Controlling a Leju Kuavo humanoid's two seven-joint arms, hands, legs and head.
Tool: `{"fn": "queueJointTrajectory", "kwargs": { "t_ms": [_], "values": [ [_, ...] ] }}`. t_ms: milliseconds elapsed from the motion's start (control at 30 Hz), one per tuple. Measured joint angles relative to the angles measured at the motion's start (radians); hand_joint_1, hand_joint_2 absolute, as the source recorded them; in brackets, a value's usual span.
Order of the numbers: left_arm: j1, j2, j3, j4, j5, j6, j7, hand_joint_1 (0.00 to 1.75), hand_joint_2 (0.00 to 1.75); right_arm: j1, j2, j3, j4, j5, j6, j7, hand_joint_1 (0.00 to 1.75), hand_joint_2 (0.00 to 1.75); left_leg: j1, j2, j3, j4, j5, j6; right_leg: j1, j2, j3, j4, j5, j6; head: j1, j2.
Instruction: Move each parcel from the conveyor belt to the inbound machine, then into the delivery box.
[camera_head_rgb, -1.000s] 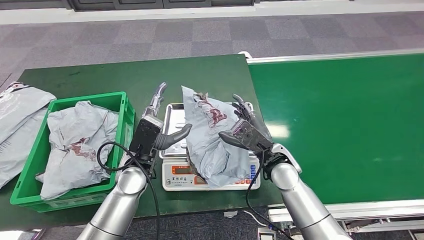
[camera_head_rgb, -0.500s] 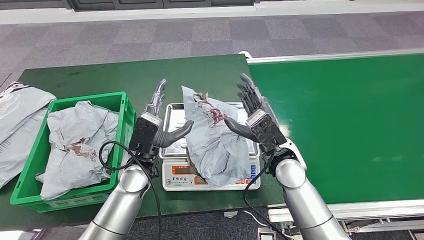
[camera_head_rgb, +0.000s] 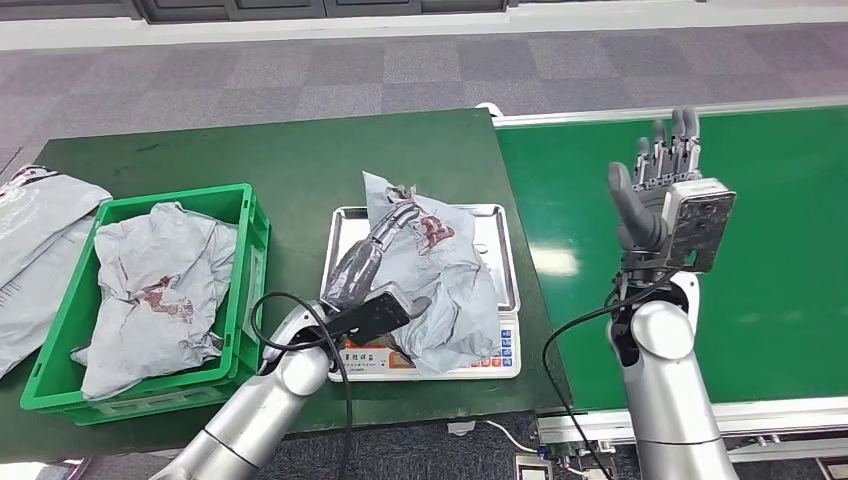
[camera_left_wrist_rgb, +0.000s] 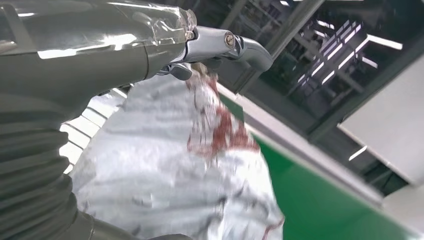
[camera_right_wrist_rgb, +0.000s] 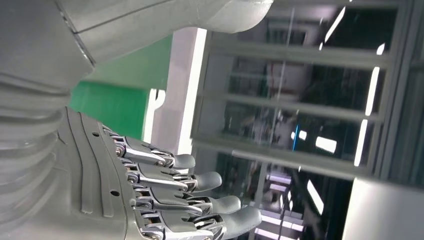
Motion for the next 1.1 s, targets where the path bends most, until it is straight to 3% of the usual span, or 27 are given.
{"fn": "queueJointTrajectory", "kwargs": {
  "t_ms": [200,400,533,667,867,1100],
  "values": [
    [-0.051,-0.015,-0.069,0.09,-0.054,-0.019,0.032,0.0,1.75,-0.006,-0.012,-0.03,0.036,0.021,0.001,-0.008,0.0,1.75,0.0,0.0,0.0,0.0,0.0,0.0,0.0,0.0,0.0,0.0,0.0,0.0,0.0,0.0],
    [-0.102,-0.013,-0.174,0.212,-0.135,-0.159,0.079,0.0,1.75,-0.018,-0.011,-0.03,0.055,0.018,0.023,0.01,0.0,1.75,0.0,0.0,0.0,0.0,0.0,0.0,0.0,0.0,0.0,0.0,0.0,0.0,0.0,0.0],
    [-0.131,-0.013,-0.217,0.269,-0.151,-0.186,0.085,0.01,1.75,-0.024,-0.011,-0.029,0.063,0.017,0.029,0.015,0.0,1.75,0.0,-0.002,0.0,0.0,0.001,0.001,0.0,-0.002,0.002,0.0,0.0,0.0,0.0,0.0],
    [-0.163,-0.013,-0.247,0.314,-0.186,-0.223,0.096,1.7,1.75,-0.026,-0.011,-0.029,0.066,0.011,0.046,0.023,0.0,1.75,0.0,-0.002,0.0,0.0,0.001,0.001,0.0,-0.003,0.002,0.0,0.0,0.0,0.0,0.0],
    [-0.251,-0.021,-0.309,0.411,-0.28,-0.246,0.133,1.75,1.75,-0.011,-0.011,-0.029,0.047,-0.004,0.093,0.034,0.0,1.75,0.0,-0.003,0.002,0.0,0.002,0.003,0.0,-0.004,0.005,0.0,0.001,0.001,0.0,0.0],
    [-0.283,-0.033,-0.316,0.443,-0.287,-0.196,0.153,1.75,1.75,0.038,-0.01,-0.025,-0.02,0.027,0.108,0.053,0.0,1.75,0.0,-0.003,0.004,0.0,0.002,0.003,0.0,-0.004,0.007,0.0,0.001,0.001,0.0,0.0]
  ]
}}
